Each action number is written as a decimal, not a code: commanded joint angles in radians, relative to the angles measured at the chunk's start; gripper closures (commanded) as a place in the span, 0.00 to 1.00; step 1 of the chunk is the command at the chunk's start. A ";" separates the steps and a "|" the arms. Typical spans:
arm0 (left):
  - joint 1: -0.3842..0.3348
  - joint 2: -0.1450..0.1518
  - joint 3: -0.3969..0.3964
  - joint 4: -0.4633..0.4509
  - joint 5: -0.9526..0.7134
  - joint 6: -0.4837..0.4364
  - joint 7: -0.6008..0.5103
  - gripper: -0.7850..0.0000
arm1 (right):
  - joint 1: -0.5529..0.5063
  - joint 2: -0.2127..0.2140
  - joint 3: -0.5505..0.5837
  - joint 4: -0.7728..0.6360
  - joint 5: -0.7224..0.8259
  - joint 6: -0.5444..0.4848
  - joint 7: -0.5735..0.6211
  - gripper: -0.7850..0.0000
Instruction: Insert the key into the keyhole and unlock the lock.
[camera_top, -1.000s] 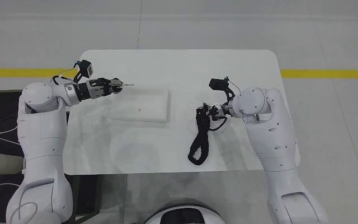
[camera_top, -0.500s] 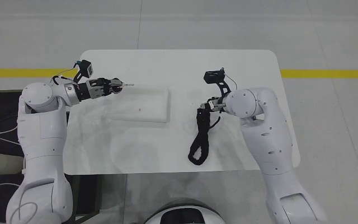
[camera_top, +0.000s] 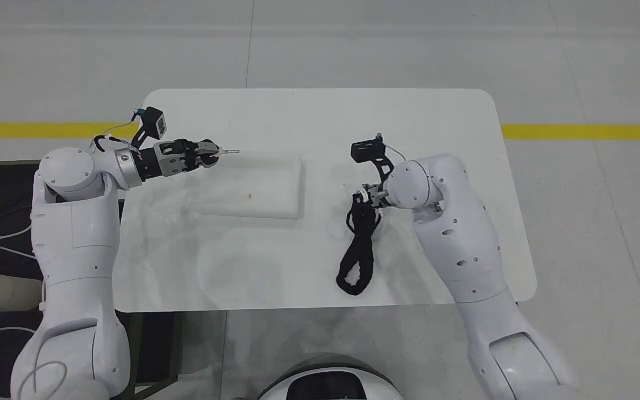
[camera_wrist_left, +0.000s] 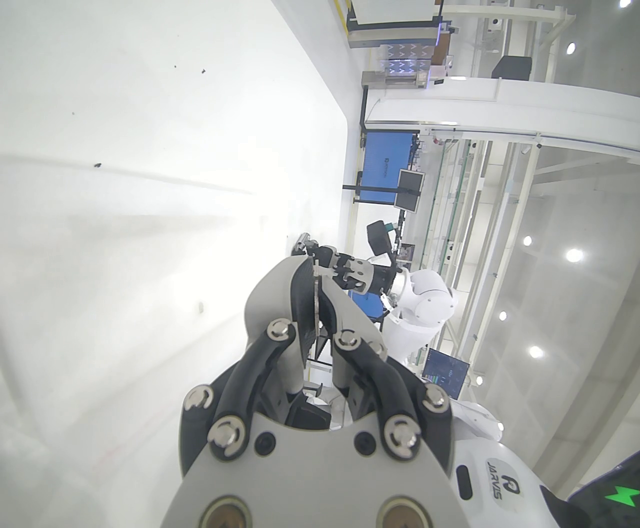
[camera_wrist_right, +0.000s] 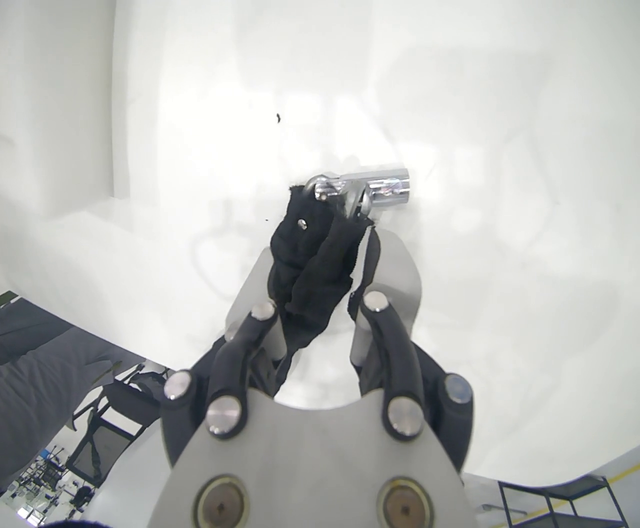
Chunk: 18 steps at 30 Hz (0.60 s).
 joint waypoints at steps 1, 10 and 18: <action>0.000 0.000 0.000 0.000 0.000 0.000 0.000 1.00 | 0.000 -0.003 0.003 0.006 -0.011 -0.006 -0.002 0.94; 0.000 0.000 0.000 0.000 0.000 0.000 0.000 1.00 | -0.013 -0.004 0.111 -0.059 -0.008 0.031 -0.045 1.00; 0.000 0.000 0.000 0.000 0.000 0.000 0.000 1.00 | -0.060 -0.015 0.211 -0.078 0.241 0.149 -0.162 1.00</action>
